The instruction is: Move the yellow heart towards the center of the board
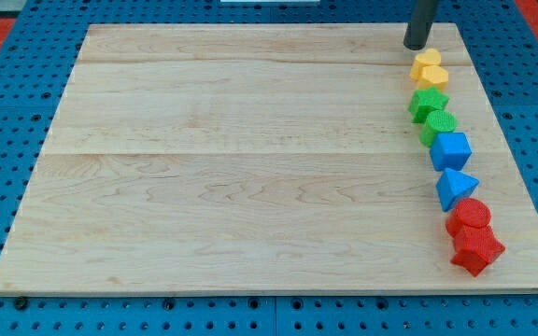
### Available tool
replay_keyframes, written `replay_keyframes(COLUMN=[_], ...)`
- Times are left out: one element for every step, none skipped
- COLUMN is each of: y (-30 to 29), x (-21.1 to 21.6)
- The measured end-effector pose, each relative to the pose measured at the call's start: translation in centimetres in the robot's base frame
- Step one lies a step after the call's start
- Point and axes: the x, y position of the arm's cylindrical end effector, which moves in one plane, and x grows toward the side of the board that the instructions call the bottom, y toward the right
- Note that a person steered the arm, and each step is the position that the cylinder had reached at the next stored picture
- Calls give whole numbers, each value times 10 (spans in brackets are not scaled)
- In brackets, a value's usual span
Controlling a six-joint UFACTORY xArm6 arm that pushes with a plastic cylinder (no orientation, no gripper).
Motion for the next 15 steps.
replay_keyframes(y=[0, 0, 0, -7, -9, 37, 118, 125, 66, 8, -79, -137, -117, -144, -136], x=[0, 3, 4, 9, -2, -5, -1, 37, 57, 38, 33, 21, 1, 5, 35])
